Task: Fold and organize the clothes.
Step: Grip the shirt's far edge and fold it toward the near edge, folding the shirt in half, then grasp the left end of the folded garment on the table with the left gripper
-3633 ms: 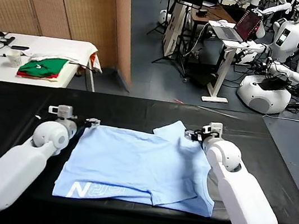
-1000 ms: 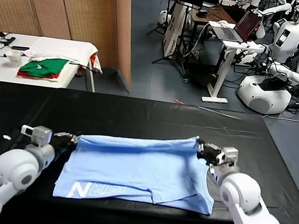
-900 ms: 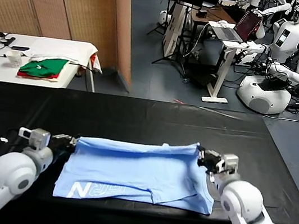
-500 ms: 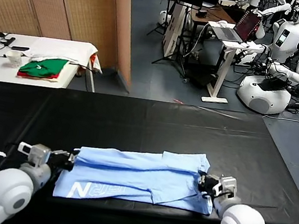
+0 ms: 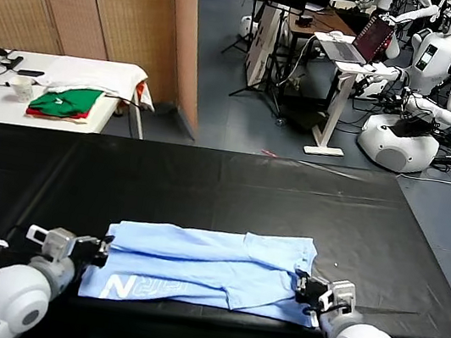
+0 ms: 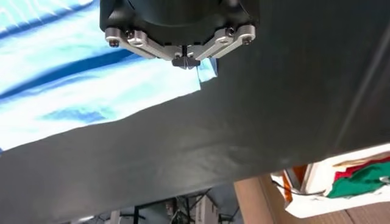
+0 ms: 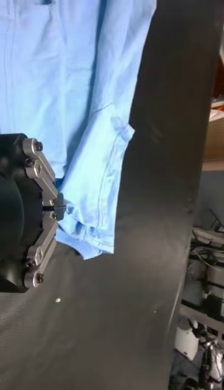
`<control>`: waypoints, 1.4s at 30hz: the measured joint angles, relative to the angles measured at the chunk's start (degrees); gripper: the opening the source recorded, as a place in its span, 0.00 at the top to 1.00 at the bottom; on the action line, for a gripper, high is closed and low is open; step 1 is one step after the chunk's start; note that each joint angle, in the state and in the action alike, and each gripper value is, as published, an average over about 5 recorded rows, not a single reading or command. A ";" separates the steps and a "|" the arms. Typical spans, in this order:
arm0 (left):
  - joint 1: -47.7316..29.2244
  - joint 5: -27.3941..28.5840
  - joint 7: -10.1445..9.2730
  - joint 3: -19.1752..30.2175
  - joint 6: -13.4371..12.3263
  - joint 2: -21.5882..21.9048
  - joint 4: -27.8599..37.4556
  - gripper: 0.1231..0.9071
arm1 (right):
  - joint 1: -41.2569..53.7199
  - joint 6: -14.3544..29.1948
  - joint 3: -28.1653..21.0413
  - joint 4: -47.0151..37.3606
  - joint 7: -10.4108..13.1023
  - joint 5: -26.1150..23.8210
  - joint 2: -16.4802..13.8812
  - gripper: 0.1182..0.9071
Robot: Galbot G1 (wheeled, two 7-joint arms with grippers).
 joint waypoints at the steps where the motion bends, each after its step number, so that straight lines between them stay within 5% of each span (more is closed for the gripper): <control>1: 0.24 0.19 -0.02 -0.07 0.00 -0.06 -0.04 0.97 | -0.01 0.00 -0.04 0.10 -0.02 0.05 0.05 0.97; 13: 3.63 2.38 -2.12 -1.07 0.45 -2.10 -0.40 0.97 | -1.17 0.00 -0.17 1.05 0.27 0.08 0.33 0.97; 16: 3.87 2.16 -3.26 -1.06 0.99 -2.76 -0.80 0.95 | -1.88 0.00 0.40 1.75 0.20 0.08 0.38 0.82; 19: 4.05 2.09 -4.17 -1.25 1.29 -3.43 -1.42 0.82 | -3.00 0.00 1.44 2.94 0.20 0.16 0.38 0.57; 26: 5.37 3.22 -4.18 -2.67 1.91 -4.52 -2.63 0.26 | -4.53 0.00 3.91 5.97 0.34 1.14 1.01 0.06; 30: 5.07 4.02 -3.37 -3.58 1.75 -4.85 -2.77 0.04 | -3.45 0.13 4.88 5.58 0.49 1.48 2.07 0.00; 35: 3.11 5.55 -0.53 -4.52 -0.37 -5.69 -1.79 0.00 | 0.01 3.01 4.65 1.75 1.54 1.35 4.25 0.00; 42: -2.13 -1.03 -0.27 -3.42 -2.88 -8.55 1.38 0.00 | 5.02 5.67 3.44 -3.98 1.78 0.62 6.85 0.00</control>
